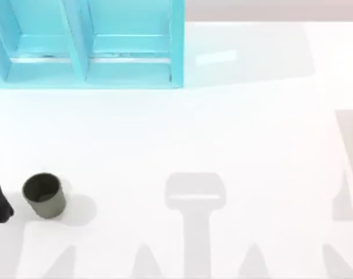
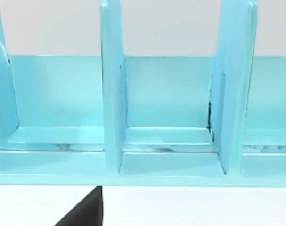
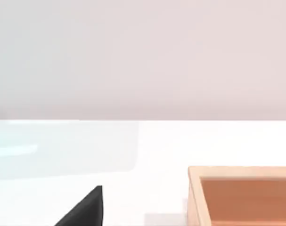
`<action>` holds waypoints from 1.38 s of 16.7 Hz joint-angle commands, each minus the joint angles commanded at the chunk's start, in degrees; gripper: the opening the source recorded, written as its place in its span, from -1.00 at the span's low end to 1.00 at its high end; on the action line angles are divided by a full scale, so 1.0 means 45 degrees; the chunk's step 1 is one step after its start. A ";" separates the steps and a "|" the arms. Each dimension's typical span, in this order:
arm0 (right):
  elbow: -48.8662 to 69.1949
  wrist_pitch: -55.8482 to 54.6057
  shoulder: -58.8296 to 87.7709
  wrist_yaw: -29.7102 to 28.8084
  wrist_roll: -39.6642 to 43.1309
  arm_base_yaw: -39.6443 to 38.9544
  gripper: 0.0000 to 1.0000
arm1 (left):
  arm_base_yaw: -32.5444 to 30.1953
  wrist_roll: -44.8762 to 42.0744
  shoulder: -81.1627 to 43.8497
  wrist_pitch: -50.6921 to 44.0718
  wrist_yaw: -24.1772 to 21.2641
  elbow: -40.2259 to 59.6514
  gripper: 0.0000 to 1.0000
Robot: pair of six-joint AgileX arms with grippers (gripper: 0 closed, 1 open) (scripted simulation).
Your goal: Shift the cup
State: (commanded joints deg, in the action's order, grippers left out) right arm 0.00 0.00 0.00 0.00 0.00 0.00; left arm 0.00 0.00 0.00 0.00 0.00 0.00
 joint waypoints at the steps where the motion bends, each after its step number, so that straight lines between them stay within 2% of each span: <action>1: 0.0000 0.0000 0.0000 0.0000 0.0000 0.0000 1.00 | 0.0000 0.0000 0.0000 0.0000 0.0000 0.0000 1.00; 4: 0.0000 0.0000 0.0000 0.0000 0.0000 0.0000 1.00 | -0.0115 0.0065 -0.0411 -0.0404 -0.0003 0.0387 1.00; 8: 0.0000 0.0000 0.0000 0.0000 0.0000 0.0000 1.00 | -0.0665 0.0503 -0.2830 -0.2568 0.0019 0.2528 1.00; 19: 0.0000 0.0000 0.0000 0.0000 0.0000 0.0000 1.00 | -0.2973 0.2879 -1.5528 -1.1205 -0.0115 1.2621 1.00; 23: 0.0000 0.0000 0.0000 0.0000 0.0000 0.0000 1.00 | -0.3676 0.3481 -1.9215 -1.3870 -0.0095 1.5399 1.00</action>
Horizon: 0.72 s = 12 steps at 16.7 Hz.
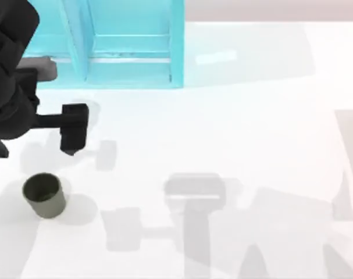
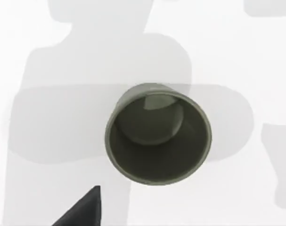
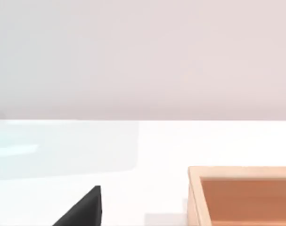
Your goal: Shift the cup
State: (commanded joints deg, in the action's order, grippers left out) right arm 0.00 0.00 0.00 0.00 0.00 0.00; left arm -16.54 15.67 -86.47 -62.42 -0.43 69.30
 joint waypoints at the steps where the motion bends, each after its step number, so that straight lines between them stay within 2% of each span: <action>1: 0.0000 0.0000 0.0000 0.0000 0.0000 0.0000 1.00 | -0.0134 0.0108 -0.0655 -0.0531 0.0023 0.0486 1.00; 5: 0.0000 0.0000 0.0000 0.0000 0.0000 0.0000 1.00 | -0.0427 0.0348 -0.2068 -0.1761 0.0114 0.1551 1.00; 12: 0.0000 0.0000 0.0000 0.0000 0.0000 0.0000 1.00 | -0.0382 0.0323 -0.2135 -0.1570 0.0113 0.1356 1.00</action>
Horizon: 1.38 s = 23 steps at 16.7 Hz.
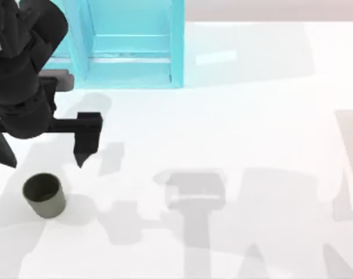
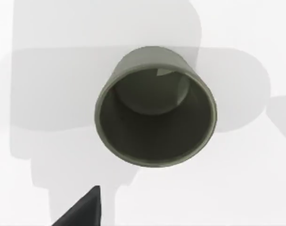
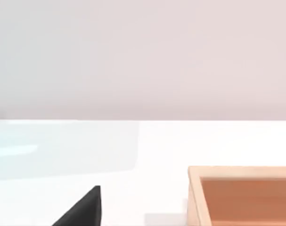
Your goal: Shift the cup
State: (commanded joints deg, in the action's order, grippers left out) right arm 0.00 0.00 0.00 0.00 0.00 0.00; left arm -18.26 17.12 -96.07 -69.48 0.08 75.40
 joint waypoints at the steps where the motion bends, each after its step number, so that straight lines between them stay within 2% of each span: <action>1: 0.0000 0.0000 0.0000 0.0000 0.0000 0.0000 1.00 | -0.0004 -0.0013 -0.0084 0.0292 0.0003 -0.0249 1.00; 8: 0.0000 0.0000 0.0000 0.0000 0.0000 0.0000 1.00 | 0.0004 -0.0046 -0.1218 0.4337 0.0002 -0.2978 1.00; 14: 0.0000 0.0000 0.0000 0.0000 0.0000 0.0000 1.00 | 0.0001 -0.0045 -0.1411 0.4817 0.0001 -0.3382 1.00; 23: 0.0000 0.0000 0.0000 0.0000 0.0000 0.0000 1.00 | 0.0001 -0.0045 -0.1411 0.4817 0.0001 -0.3382 -0.36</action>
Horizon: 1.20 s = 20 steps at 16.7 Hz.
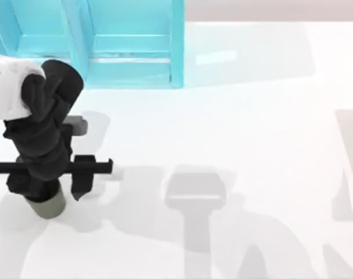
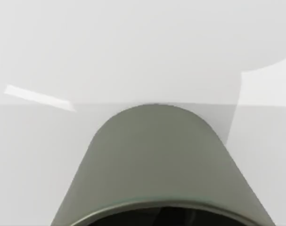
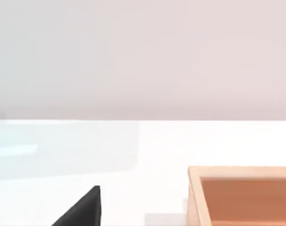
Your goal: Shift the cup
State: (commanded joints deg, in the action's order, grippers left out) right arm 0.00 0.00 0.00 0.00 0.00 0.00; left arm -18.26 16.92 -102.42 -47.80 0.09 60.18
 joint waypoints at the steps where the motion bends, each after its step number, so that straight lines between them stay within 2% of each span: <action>1: 0.0000 0.0000 0.0000 0.0000 0.0000 0.0000 1.00 | 0.0000 0.0000 0.0000 0.0000 0.0000 0.0000 -0.51; 4: 0.0000 0.0000 0.0000 0.0000 0.0000 0.0000 1.00 | 0.0000 0.0000 0.0000 0.0000 0.0000 0.0000 -0.96; 5: 0.0000 0.0000 0.0000 0.0000 0.0000 0.0000 1.00 | 0.0000 0.0000 0.0000 0.0000 0.0000 0.0000 -1.00; 15: 0.0000 0.0000 0.0000 0.0000 0.0000 0.0000 1.00 | 0.0169 -0.0170 -0.0025 -0.0072 -0.0029 0.0141 -1.00; 17: 0.0000 0.0000 0.0000 0.0000 0.0000 0.0000 1.00 | 0.0878 -0.0857 -0.0193 -0.0359 -0.0123 0.0642 -1.00; 20: 0.0000 0.0000 0.0000 0.0000 0.0000 0.0000 1.00 | 0.2958 -0.2876 -0.0605 -0.1141 -0.0318 0.1763 -1.00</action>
State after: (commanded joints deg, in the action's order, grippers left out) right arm 0.00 0.00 0.00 0.00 0.00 0.00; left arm -4.95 3.98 -105.15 -52.94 -1.34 68.11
